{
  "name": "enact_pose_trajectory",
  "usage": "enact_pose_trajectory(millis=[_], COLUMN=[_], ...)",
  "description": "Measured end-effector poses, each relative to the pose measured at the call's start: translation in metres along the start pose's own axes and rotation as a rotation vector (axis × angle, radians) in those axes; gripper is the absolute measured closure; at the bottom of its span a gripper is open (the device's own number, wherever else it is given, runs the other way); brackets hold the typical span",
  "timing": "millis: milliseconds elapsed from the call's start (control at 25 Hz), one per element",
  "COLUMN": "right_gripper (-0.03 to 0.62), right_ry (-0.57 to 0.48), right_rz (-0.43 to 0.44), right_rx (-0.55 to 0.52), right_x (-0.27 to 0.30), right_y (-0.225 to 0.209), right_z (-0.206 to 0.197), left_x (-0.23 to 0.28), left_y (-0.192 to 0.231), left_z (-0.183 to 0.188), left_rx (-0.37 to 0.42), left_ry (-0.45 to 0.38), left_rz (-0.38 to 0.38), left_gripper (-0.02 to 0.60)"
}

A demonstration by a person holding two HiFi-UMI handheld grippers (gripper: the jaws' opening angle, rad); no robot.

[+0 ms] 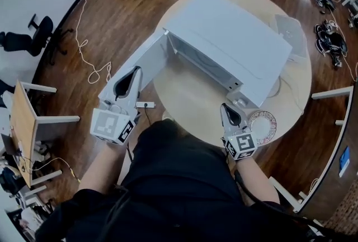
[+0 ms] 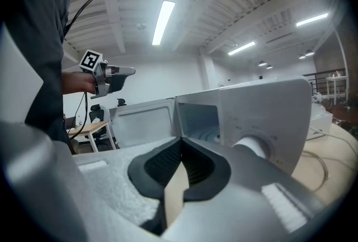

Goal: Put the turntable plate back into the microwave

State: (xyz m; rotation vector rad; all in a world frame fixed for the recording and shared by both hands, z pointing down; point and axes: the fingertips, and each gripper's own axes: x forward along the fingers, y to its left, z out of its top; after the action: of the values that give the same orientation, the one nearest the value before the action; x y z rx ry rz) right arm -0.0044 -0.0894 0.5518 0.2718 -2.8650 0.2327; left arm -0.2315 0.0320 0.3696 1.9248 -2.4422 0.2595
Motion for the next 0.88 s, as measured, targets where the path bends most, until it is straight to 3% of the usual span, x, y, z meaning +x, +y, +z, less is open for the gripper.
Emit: enact_pose_trajectory(millis=[280,400,880], right_gripper=[0.592,0.592,0.592], right_ry=[-0.046,-0.044,-0.092], right_rz=[-0.144,-0.229,-0.578], right_rx=[0.006,0.027,0.140], right_x=[-0.011,-0.025,-0.047], right_y=[-0.016,-0.008,0.002], right_z=[0.015,0.026,0.025], left_x=[0.043,0.058,0.121], left_y=[-0.007,-0.010,-0.027], left_z=[0.023,0.040,0.031], left_rx=[-0.021,-0.018,0.001], left_ry=[-0.020,-0.023,-0.063], left_rz=[-0.145,-0.241,-0.559], left_gripper=[0.577,0.577,0.577])
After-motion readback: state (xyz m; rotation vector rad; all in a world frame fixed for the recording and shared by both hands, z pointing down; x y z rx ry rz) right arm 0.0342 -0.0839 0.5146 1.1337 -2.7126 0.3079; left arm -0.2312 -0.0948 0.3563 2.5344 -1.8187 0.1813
